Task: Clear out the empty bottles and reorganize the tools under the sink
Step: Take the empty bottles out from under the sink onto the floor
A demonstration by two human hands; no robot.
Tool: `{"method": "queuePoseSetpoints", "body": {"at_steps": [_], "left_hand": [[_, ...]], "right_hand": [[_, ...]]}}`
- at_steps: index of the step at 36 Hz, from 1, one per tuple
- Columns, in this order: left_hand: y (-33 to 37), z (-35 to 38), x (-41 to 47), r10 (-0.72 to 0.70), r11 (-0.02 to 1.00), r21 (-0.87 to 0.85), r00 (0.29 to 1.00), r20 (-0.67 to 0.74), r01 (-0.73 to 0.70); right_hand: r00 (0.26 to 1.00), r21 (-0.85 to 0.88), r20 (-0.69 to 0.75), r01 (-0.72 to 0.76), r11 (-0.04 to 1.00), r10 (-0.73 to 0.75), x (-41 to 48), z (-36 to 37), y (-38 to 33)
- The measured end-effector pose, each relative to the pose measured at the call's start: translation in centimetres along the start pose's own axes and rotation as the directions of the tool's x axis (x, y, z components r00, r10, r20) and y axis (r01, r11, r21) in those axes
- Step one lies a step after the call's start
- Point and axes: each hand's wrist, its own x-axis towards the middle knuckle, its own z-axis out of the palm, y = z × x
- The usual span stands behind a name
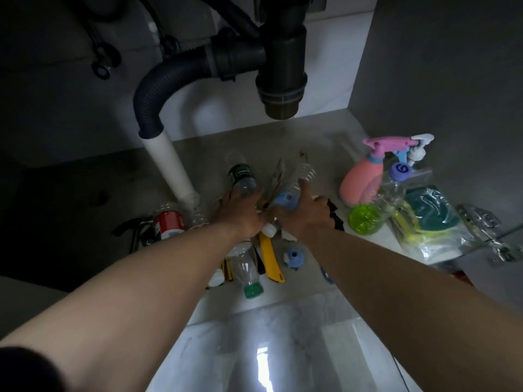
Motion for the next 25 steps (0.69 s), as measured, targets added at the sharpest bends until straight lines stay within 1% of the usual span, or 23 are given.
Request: {"method": "queuePoseSetpoints", "body": {"at_steps": [3, 6, 10, 15, 17, 21, 25], "left_hand": [[0.3, 0.3, 0.5, -0.032, 0.999, -0.025, 0.999, -0.010, 0.031], [0.4, 0.3, 0.5, -0.039, 0.999, 0.003, 0.999, -0.012, 0.039], [0.8, 0.0, 0.3, -0.023, 1.000, 0.020, 1.000, 0.012, 0.023], [1.4, 0.2, 0.6, -0.033, 0.995, 0.093, 0.999, 0.022, 0.031], [1.5, 0.4, 0.7, -0.027, 0.997, 0.076, 1.000, -0.003, 0.028], [1.6, 0.9, 0.7, -0.056, 0.996, -0.075, 0.988, -0.142, 0.045], [1.7, 0.9, 0.5, -0.110, 0.976, -0.212, 0.945, -0.308, 0.045]], "right_hand": [[0.998, -0.091, 0.037, 0.046, 0.995, -0.043, 0.3, 0.3, 0.0], [0.995, -0.166, 0.051, 0.098, 0.981, -0.091, 0.2, 0.6, 0.0], [0.991, -0.170, 0.049, 0.135, 0.976, -0.128, 0.2, 0.5, 0.1], [0.984, -0.077, 0.105, 0.156, 0.985, -0.147, 0.3, 0.7, 0.1], [0.979, -0.041, 0.125, 0.170, 0.985, -0.163, 0.5, 0.8, 0.2], [0.975, 0.152, 0.104, 0.181, 0.972, -0.198, 0.9, 1.0, 0.5], [0.975, 0.240, 0.038, 0.203, 0.949, -0.218, 0.9, 0.7, 0.8]]}}
